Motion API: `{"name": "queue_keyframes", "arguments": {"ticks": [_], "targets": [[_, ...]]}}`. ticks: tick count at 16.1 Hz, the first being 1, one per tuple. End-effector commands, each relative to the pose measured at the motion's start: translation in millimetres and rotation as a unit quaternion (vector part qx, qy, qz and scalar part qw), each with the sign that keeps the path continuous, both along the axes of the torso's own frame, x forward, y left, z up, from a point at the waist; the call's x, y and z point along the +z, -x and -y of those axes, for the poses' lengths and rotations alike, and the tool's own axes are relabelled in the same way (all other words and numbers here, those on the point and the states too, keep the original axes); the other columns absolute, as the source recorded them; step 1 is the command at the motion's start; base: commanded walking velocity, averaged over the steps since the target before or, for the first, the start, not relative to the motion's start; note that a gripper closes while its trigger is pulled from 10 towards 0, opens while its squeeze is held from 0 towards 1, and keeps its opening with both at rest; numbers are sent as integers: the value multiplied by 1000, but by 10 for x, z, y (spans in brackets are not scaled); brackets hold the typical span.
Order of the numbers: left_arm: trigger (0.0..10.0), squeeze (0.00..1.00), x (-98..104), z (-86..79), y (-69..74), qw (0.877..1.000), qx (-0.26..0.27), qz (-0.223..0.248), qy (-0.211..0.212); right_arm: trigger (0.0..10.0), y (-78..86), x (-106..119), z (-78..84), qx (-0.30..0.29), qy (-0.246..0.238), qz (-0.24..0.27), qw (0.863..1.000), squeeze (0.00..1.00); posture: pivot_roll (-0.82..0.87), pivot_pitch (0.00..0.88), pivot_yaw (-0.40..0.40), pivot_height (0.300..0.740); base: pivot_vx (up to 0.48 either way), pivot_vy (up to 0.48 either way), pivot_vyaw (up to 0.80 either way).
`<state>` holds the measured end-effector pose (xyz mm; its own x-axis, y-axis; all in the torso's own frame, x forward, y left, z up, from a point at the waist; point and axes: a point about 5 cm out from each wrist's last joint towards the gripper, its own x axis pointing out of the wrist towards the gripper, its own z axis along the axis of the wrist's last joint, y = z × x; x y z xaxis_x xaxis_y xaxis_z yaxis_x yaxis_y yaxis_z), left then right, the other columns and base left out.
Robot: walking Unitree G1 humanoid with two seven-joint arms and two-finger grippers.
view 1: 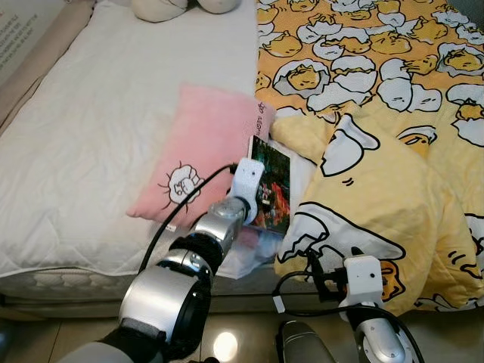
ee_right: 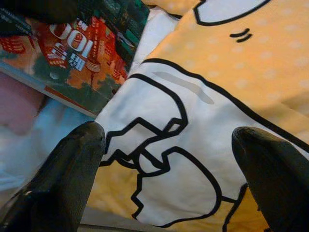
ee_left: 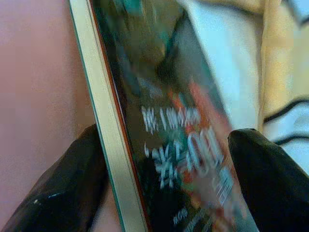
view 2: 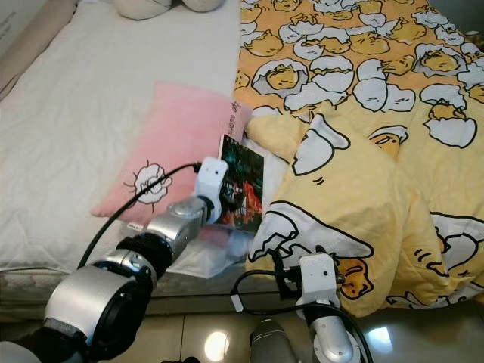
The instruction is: Clean up the room
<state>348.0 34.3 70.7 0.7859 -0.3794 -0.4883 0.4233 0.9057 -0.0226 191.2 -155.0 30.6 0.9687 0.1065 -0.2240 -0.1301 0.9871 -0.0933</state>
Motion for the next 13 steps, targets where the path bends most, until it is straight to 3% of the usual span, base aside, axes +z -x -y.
{"name": "queue_keyframes", "arguments": {"ticks": [1,2,3,4,6,7,8,10,13], "targets": [[10000,0,-249,192,244,998,-23,-61,2,10000,-9,-1,-47,9,-1,-5,1000,0,-387,118,112,740,0,0,0],[10000,0,-249,217,254,998,-28,-62,4,10000,1,-6,-46,7,-1,-6,1000,0,-388,123,115,740,0,0,0],[3059,0,-242,227,252,998,-27,-62,6,10000,7,-12,-43,6,-1,-7,1000,0,-388,123,115,740,0,0,0],[0,0,-209,227,227,998,-25,-55,13,10000,17,-15,-47,3,-2,-8,1000,0,-395,128,121,740,0,0,0],[0,0,-123,181,146,998,-7,-39,40,10000,11,-8,-54,-3,-4,-6,1000,0,-399,127,124,740,0,0,0],[0,0,-98,172,126,994,16,-60,93,10000,2,-7,-53,-5,-4,-6,1000,0,-396,125,123,740,0,0,0],[0,0,-70,180,114,981,39,-88,166,10000,-12,-7,-56,-5,-5,-6,1000,0,-393,126,125,740,0,0,0],[0,0,-59,178,107,983,30,-82,161,10000,-29,-9,-57,-4,-5,-6,1000,0,-386,122,120,740,0,0,0],[0,0,-79,178,124,991,-6,-64,120,10000,-156,-2,-58,0,-3,-2,1000,0,-354,91,99,740,0,0,0]]}}
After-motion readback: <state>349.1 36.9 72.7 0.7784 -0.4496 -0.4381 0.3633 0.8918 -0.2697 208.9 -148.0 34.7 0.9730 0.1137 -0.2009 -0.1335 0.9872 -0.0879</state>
